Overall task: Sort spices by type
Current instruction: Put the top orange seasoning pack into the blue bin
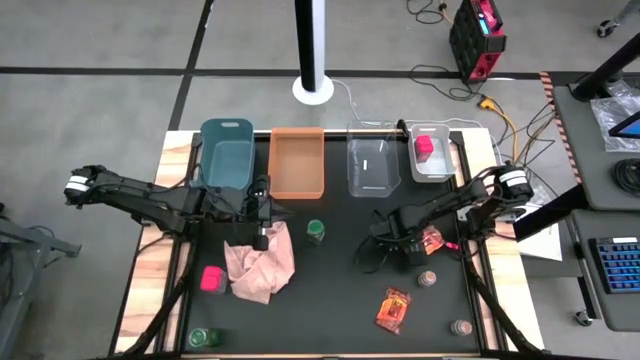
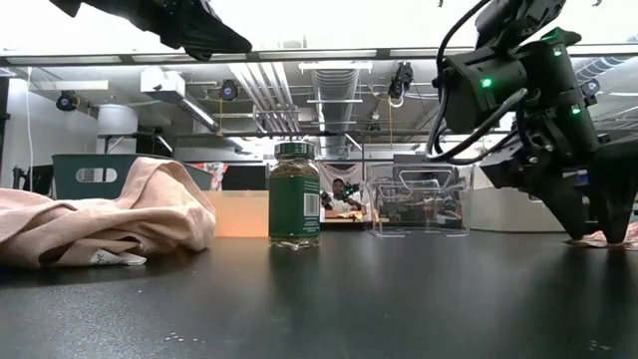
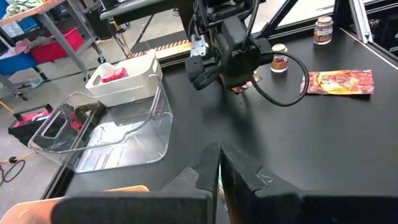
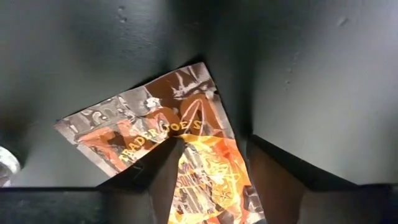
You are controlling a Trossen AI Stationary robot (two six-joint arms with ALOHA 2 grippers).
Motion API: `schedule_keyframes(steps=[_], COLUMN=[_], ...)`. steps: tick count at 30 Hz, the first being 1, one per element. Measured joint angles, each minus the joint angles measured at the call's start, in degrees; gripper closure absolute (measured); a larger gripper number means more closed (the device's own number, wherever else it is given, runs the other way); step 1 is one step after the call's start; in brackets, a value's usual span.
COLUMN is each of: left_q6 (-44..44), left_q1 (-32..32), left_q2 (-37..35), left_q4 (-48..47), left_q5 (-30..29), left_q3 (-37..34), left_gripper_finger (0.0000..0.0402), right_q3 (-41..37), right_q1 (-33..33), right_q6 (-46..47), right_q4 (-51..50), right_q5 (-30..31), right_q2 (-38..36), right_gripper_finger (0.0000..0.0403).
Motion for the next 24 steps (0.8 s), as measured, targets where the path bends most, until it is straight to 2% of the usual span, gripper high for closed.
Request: schedule_keyframes(steps=[4, 9, 10, 16, 24], left_q6=[0.00, -0.64, -0.72, -0.92, -1.09], left_q1=[0.00, 0.00, 0.00, 0.00, 0.00], left_q2=[0.00, 0.00, 0.00, 0.00, 0.00], left_q4=[0.00, 0.02, 0.02, 0.04, 1.50], left_q5=[-0.01, 0.01, 0.00, 0.01, -0.02], left_q3=[0.00, 0.00, 0.00, 0.00, 0.00], left_gripper_finger=[0.0402, 0.0402, 0.0402, 0.0402, 0.0402], right_q3=[-0.35, -1.07, -1.14, -0.90, -0.79], right_q1=[-0.25, -0.65, -0.65, -0.58, 1.33], right_q6=[-1.06, -1.14, -1.09, 2.56, 11.99], right_q4=[1.34, 2.96, 3.13, 3.17, 7.66], right_q5=[-0.32, 0.03, 0.09, 0.78, 8.51], right_q2=[-0.04, -0.06, -0.08, -2.45, -17.28], right_gripper_finger=[0.0278, 0.0371, 0.0380, 0.0390, 0.0393])
